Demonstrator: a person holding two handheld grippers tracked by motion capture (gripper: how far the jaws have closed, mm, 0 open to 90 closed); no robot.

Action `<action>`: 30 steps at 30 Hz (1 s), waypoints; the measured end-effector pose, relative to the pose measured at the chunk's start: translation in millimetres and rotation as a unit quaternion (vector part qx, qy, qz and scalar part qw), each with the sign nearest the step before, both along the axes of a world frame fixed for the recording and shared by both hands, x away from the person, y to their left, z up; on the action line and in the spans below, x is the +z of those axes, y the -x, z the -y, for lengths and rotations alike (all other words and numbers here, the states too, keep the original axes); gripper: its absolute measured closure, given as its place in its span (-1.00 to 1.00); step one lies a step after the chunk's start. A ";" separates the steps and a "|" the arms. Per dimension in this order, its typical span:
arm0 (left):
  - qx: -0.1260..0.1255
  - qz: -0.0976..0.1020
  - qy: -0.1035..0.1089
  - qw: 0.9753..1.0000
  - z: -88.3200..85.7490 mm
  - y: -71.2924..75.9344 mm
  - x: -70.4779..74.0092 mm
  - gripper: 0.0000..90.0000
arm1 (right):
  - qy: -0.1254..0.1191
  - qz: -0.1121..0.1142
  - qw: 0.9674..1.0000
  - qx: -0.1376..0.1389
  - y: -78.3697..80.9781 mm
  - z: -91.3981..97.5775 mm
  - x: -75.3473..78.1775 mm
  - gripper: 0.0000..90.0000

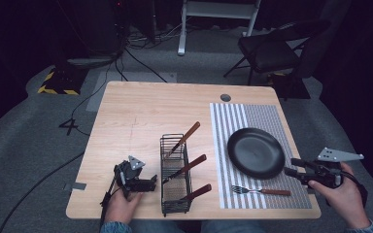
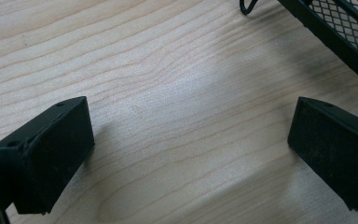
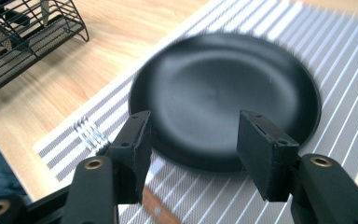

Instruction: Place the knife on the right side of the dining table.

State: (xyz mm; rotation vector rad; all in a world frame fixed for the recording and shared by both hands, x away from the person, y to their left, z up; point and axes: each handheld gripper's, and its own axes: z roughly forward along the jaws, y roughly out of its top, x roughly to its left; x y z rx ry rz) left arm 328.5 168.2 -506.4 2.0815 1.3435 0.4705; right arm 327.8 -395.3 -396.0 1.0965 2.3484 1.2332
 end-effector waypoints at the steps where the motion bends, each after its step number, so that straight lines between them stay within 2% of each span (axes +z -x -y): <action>1: 0.000 0.000 0.000 1.000 0.0 0.0 0.0 -0.99 | -0.002 0.002 1.000 0.006 -1.8 -4.0 4.5 0.00; 8: 0.000 0.000 0.000 1.000 0.0 0.0 0.0 -0.99 | 0.009 0.014 0.999 0.036 -15.2 -27.1 24.7 0.01; 14: 0.000 0.000 0.000 1.000 0.0 0.0 0.0 -0.99 | 0.018 0.026 0.997 0.065 -28.2 -49.3 51.6 0.00; 18: 0.000 0.000 0.000 1.000 0.1 0.0 0.0 -0.99 | 0.022 0.032 0.996 0.075 -36.3 -62.0 60.8 0.01; 30: 0.000 0.000 0.000 1.000 -0.1 0.5 0.0 -0.99 | 0.013 0.021 0.993 0.116 -61.4 -108.4 81.6 0.01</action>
